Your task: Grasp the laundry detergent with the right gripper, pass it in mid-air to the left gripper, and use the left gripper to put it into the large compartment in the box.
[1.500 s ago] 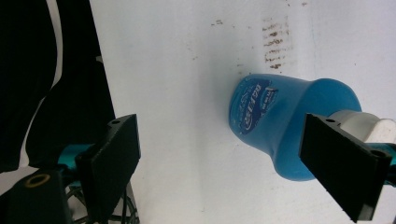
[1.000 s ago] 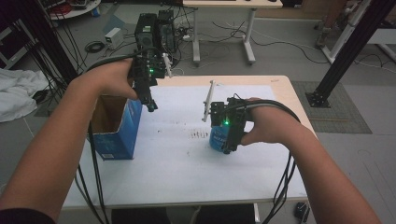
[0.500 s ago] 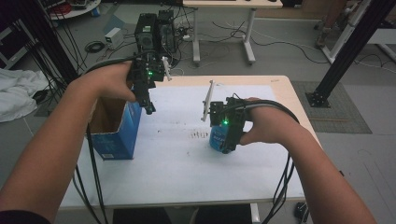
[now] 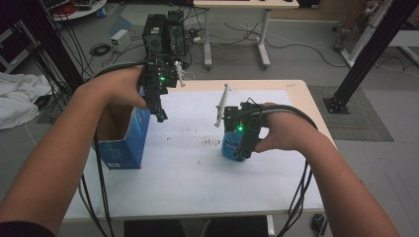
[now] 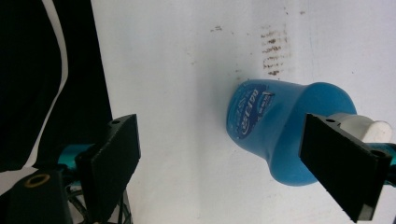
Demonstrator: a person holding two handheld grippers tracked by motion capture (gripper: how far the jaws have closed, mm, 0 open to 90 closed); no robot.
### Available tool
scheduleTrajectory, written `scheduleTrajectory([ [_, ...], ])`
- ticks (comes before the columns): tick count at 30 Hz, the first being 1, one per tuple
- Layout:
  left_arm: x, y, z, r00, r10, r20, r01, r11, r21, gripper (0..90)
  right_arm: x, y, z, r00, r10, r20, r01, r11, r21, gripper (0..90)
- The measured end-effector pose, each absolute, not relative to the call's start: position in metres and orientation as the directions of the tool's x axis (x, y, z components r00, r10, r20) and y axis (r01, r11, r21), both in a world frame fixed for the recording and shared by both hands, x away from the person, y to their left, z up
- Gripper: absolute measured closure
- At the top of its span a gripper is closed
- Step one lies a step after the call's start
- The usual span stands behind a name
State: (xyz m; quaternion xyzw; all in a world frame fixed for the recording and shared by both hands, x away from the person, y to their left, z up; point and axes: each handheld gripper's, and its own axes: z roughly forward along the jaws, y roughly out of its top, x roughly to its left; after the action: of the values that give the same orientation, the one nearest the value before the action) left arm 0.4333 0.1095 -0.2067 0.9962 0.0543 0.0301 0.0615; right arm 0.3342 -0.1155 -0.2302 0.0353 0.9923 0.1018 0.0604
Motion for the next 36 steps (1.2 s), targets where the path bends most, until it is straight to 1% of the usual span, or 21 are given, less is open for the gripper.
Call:
scheduleTrajectory([
  [2,0.433,0.110,-0.206,0.992,0.115,0.057,0.107,-0.986,0.131,5.8,0.334,-0.116,-0.230,-0.991,0.083,-0.108,0.059,0.975,0.214,12.0],
  [8,0.429,0.114,-0.204,0.989,0.127,0.070,0.118,-0.985,0.129,5.8,0.328,-0.123,-0.232,-0.986,0.099,-0.135,0.048,0.940,0.338,12.0],
  [9,0.429,0.114,-0.204,0.989,0.127,0.070,0.118,-0.985,0.129,5.8,0.328,-0.123,-0.232,-0.986,0.099,-0.135,0.048,0.940,0.338,12.0],
  [10,0.428,0.114,-0.204,0.989,0.126,0.073,0.116,-0.985,0.126,5.8,0.325,-0.128,-0.231,-0.984,0.117,-0.137,0.052,0.912,0.407,12.0],
  [12,0.427,0.115,-0.204,0.989,0.130,0.072,0.120,-0.984,0.130,5.8,0.324,-0.132,-0.231,-0.983,0.125,-0.132,0.051,0.885,0.462,12.0],
  [15,0.427,0.115,-0.205,0.988,0.133,0.072,0.123,-0.984,0.131,5.8,0.324,-0.134,-0.231,-0.983,0.132,-0.128,0.054,0.873,0.486,12.0],
  [17,0.426,0.115,-0.206,0.989,0.127,0.070,0.118,-0.985,0.129,5.8,0.323,-0.141,-0.232,-0.986,0.155,-0.068,0.085,0.802,0.591,12.0],
  [19,0.425,0.114,-0.207,0.990,0.127,0.068,0.118,-0.985,0.128,5.8,0.322,-0.144,-0.234,-0.985,0.172,-0.025,0.118,0.767,0.631,11.9],
  [21,0.425,0.114,-0.207,0.990,0.127,0.068,0.118,-0.985,0.128,5.8,0.322,-0.145,-0.235,-0.984,0.180,-0.008,0.132,0.752,0.646,11.9],
  [23,0.425,0.113,-0.209,0.990,0.123,0.065,0.114,-0.986,0.125,5.8,0.323,-0.149,-0.236,-0.978,0.205,0.031,0.170,0.702,0.691,11.9],
  [26,0.425,0.112,-0.209,0.991,0.119,0.067,0.110,-0.987,0.121,5.8,0.324,-0.150,-0.236,-0.975,0.218,0.046,0.186,0.681,0.708,11.9],
  [27,0.425,0.111,-0.209,0.991,0.116,0.068,0.108,-0.987,0.117,5.8,0.327,-0.153,-0.235,-0.965,0.254,0.065,0.216,0.626,0.750,11.9],
  [30,0.424,0.112,-0.209,0.991,0.118,0.069,0.109,-0.987,0.122,5.7,0.330,-0.156,-0.234,-0.955,0.287,0.076,0.237,0.583,0.777,11.9],
  [32,0.424,0.113,-0.209,0.990,0.120,0.067,0.111,-0.987,0.119,5.8,0.331,-0.156,-0.234,-0.953,0.292,0.084,0.244,0.571,0.784,11.9],
  [33,0.424,0.113,-0.210,0.990,0.121,0.067,0.113,-0.987,0.119,5.8,0.334,-0.158,-0.233,-0.943,0.320,0.094,0.264,0.542,0.798,11.9],
  [36,0.425,0.115,-0.211,0.989,0.131,0.062,0.123,-0.985,0.120,5.8,0.337,-0.158,-0.233,-0.934,0.341,0.106,0.282,0.524,0.804,11.9],
])
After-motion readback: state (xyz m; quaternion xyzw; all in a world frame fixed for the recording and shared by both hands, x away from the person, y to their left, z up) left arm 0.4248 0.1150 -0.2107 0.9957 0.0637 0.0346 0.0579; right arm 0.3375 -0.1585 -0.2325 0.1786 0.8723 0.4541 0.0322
